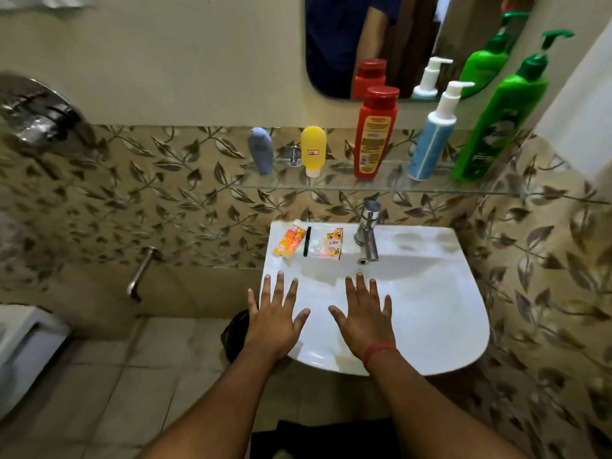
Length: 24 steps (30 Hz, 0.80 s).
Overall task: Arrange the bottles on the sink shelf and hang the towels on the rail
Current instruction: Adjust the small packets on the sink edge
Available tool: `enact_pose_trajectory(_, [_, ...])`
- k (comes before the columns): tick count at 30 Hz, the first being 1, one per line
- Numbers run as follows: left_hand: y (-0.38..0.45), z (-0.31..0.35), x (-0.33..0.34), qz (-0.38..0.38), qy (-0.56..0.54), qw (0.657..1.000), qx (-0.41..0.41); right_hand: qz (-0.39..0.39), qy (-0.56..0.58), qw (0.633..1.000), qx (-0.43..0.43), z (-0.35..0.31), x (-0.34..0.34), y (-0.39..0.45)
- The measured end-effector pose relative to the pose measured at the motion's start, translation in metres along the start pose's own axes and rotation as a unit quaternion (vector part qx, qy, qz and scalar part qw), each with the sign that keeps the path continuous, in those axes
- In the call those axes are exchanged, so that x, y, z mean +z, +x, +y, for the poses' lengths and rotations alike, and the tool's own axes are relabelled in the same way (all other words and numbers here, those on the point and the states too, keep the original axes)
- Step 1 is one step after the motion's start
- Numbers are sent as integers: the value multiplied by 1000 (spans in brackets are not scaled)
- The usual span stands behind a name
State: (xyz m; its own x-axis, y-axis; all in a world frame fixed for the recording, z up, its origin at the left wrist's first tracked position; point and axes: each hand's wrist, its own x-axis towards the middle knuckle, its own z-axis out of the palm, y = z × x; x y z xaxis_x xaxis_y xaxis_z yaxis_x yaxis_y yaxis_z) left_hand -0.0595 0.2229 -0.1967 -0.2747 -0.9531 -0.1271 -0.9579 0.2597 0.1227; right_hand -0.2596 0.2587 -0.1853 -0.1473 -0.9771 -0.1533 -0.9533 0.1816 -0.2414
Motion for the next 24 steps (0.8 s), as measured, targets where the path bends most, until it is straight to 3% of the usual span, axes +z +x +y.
enact_pose_trajectory(7, [43, -9, 9, -23, -13, 1000, -13, -12, -42, 999, -15, 7, 11, 36])
enact_pose_trajectory(14, [91, -3, 27, 0, -27, 998, -54, 11, -48, 996, -68, 21, 31, 97])
enact_pose_trajectory(17, [116, -7, 24, 6, -15, 996, -90, 51, 49, 998, 4, 14, 36, 122])
enact_pose_trajectory(19, [132, -8, 19, 0, -30, 992, -122, 54, 185, 974, 116, 4, 34, 135])
enact_pose_trajectory(21, [151, -7, 13, 0, -56, 987, -153, 31, 321, 923, 209, -4, 30, 151])
enact_pose_trajectory(24, [175, -7, 12, 3, -79, 979, -189, -47, 432, 856, 282, -5, 36, 180])
